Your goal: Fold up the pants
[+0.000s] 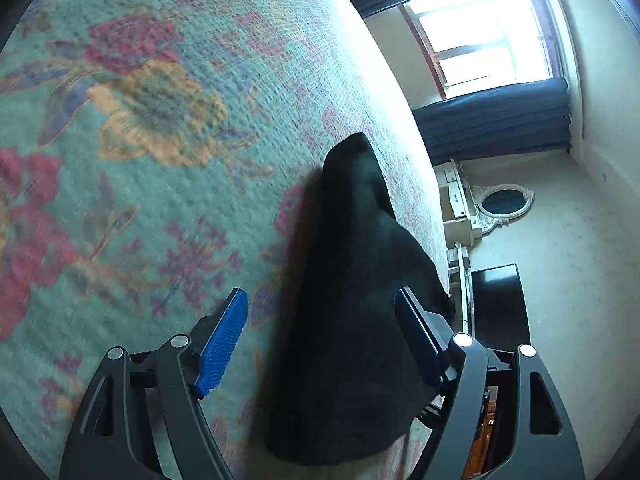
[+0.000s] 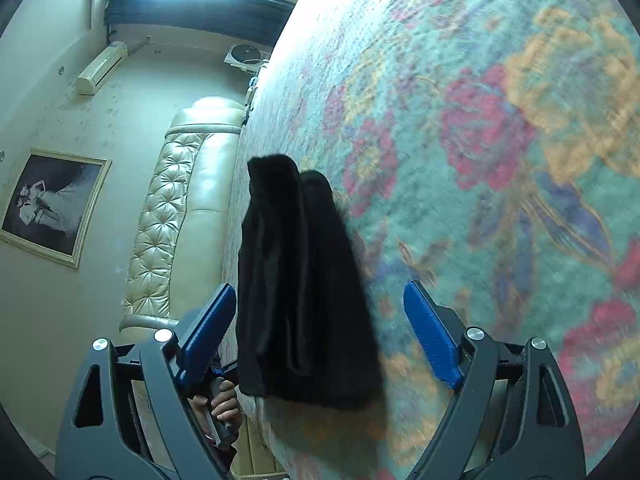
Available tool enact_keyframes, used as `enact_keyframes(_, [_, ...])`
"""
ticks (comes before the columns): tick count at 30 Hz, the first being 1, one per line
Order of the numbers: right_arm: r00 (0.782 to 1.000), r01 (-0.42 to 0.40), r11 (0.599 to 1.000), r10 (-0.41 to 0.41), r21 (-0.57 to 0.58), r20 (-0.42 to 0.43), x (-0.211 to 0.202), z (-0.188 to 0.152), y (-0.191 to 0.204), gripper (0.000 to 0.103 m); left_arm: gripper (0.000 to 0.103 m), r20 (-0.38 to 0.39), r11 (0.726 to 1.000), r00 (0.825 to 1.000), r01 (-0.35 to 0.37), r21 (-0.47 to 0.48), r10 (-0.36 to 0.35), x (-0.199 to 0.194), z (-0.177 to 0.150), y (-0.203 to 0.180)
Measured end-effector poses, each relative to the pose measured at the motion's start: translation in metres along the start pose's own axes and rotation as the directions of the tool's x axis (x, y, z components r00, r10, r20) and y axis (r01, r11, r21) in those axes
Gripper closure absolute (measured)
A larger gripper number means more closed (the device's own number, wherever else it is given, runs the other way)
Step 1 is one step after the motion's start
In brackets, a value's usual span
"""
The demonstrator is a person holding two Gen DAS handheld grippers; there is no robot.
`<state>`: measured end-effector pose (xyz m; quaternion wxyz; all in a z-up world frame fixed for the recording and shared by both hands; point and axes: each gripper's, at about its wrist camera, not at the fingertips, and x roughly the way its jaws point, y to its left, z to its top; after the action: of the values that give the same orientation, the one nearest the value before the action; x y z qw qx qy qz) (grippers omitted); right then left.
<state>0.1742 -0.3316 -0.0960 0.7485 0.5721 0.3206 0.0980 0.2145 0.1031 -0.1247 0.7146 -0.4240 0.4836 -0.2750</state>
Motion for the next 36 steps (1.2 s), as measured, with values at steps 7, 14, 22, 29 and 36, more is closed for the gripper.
enact_keyframes(7, [0.999, 0.014, 1.0, -0.014, -0.009, -0.035, -0.003, -0.041, 0.006, 0.017, 0.029, -0.084, 0.999, 0.996, 0.001, 0.044, 0.003, -0.001, -0.043, -0.009])
enact_keyframes(14, [0.999, 0.042, 0.999, -0.041, 0.026, -0.018, 0.021, -0.038, 0.015, 0.013, 0.024, -0.055, 0.999, 0.998, -0.03, 0.012, 0.03, 0.019, -0.039, -0.023])
enact_keyframes(22, [0.987, 0.142, 0.987, -0.147, -0.072, -0.07, 0.054, -0.042, 0.039, 0.015, 0.03, -0.011, 0.998, 0.998, -0.058, 0.035, 0.058, 0.02, -0.042, -0.028])
enact_keyframes(29, [0.981, 0.187, 0.979, -0.19, -0.085, -0.03, 0.05, -0.051, 0.035, 0.048, 0.062, 0.03, 0.983, 0.986, -0.164, 0.078, 0.162, 0.018, -0.046, -0.041])
enact_keyframes(36, [0.987, 0.161, 0.986, -0.162, -0.047, -0.011, 0.045, -0.055, 0.024, 0.049, 0.056, 0.054, 0.973, 0.976, -0.214, 0.092, 0.209, 0.018, -0.048, -0.049])
